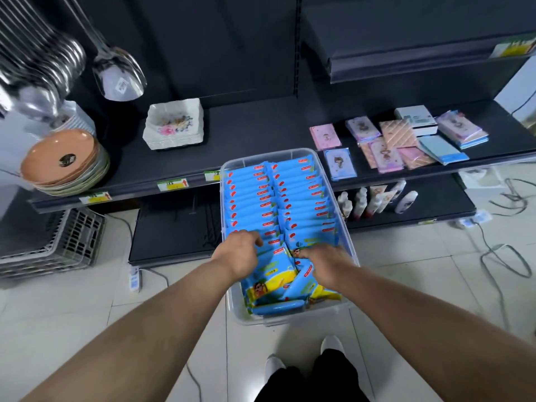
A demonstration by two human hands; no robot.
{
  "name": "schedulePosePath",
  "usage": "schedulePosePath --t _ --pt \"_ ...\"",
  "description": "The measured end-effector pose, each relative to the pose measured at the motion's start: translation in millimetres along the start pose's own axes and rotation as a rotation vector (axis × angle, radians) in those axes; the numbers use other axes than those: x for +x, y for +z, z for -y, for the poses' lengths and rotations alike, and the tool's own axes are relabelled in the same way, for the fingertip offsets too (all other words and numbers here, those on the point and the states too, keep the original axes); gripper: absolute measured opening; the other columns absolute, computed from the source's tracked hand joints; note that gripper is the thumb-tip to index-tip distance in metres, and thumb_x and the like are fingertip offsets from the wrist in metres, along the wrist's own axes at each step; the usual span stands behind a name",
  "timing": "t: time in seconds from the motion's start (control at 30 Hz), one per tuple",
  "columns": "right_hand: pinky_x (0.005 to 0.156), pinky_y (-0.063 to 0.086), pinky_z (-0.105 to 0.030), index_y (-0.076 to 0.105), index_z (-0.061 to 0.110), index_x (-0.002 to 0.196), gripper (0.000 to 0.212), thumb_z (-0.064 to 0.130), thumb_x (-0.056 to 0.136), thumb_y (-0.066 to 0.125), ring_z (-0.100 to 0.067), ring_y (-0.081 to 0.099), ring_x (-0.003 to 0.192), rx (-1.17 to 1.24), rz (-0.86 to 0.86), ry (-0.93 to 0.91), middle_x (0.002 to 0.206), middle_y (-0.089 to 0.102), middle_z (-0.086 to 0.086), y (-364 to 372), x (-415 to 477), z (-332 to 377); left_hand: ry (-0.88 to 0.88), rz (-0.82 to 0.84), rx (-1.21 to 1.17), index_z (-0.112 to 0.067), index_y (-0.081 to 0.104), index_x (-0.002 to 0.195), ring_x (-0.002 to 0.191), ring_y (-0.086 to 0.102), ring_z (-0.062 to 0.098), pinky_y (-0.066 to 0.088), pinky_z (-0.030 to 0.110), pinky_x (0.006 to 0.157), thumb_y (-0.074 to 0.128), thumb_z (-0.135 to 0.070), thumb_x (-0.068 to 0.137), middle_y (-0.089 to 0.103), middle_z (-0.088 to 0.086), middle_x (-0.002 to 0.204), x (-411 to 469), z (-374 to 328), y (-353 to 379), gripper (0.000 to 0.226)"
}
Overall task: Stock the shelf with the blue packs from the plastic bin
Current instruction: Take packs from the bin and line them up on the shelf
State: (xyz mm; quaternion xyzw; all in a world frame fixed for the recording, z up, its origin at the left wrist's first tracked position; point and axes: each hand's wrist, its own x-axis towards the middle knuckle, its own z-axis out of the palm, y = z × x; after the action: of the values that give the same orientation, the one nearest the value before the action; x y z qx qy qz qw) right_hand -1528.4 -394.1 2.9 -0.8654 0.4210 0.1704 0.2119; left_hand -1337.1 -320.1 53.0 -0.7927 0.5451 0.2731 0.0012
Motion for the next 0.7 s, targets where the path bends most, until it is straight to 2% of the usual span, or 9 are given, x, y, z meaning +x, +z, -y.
schedulePosePath --t 0.1,0.2,0.33,0.53,0.6,0.7 --pt "0.094 0.042 -0.032 0.056 0.028 0.124 0.034 0.018 0.092 0.052 -0.027 0.052 0.118 -0.088 -0.031 0.050 0.128 0.057 -0.004 4 0 4 0.012 -0.005 -0.020 -0.020 0.057 0.124 0.110 0.056 0.024 0.050 0.036 0.090 0.042 -0.011 0.097 0.053 0.006 0.130 1 7 3 0.032" --pt "0.085 0.045 -0.031 0.060 0.028 0.110 0.022 0.022 0.089 0.058 -0.023 0.058 0.109 0.012 -0.044 0.069 0.116 0.063 0.000 -5 -9 -6 0.033 -0.009 -0.021 -0.018 0.056 0.126 0.117 0.052 0.024 0.047 0.035 0.094 0.042 -0.012 0.098 0.054 0.007 0.130 3 8 8 0.032" --pt "0.079 0.048 -0.032 0.056 0.028 0.107 0.022 0.025 0.085 0.062 -0.023 0.059 0.101 0.223 -0.198 0.106 0.109 0.063 0.005 -35 -25 -33 0.073 -0.008 -0.055 -0.017 0.056 0.125 0.120 0.052 0.024 0.046 0.035 0.095 0.046 -0.010 0.096 0.057 0.006 0.132 15 -4 14 0.031" --pt "0.065 0.034 -0.029 0.054 0.022 0.104 0.016 0.023 0.089 0.059 -0.023 0.059 0.093 0.402 -0.496 0.159 0.101 0.063 0.002 -72 -29 -62 0.082 -0.073 -0.094 -0.021 0.057 0.124 0.117 0.055 0.030 0.049 0.040 0.091 0.052 -0.010 0.090 0.060 0.008 0.127 44 -42 21 0.036" --pt "0.065 0.031 -0.027 0.054 0.018 0.109 0.020 0.022 0.090 0.058 -0.023 0.059 0.096 0.454 -0.536 0.208 0.105 0.063 0.000 -78 -24 -74 0.045 -0.076 -0.083 -0.020 0.057 0.125 0.118 0.053 0.032 0.048 0.038 0.089 0.050 -0.010 0.090 0.058 0.009 0.128 53 -58 25 0.037" --pt "0.066 0.034 -0.027 0.053 0.018 0.110 0.022 0.024 0.089 0.058 -0.024 0.059 0.098 0.453 -0.479 0.232 0.108 0.063 0.000 -81 -12 -93 -0.039 -0.067 0.058 -0.022 0.055 0.124 0.120 0.047 0.031 0.048 0.040 0.089 0.048 -0.008 0.087 0.057 0.009 0.126 65 -75 35 0.040"
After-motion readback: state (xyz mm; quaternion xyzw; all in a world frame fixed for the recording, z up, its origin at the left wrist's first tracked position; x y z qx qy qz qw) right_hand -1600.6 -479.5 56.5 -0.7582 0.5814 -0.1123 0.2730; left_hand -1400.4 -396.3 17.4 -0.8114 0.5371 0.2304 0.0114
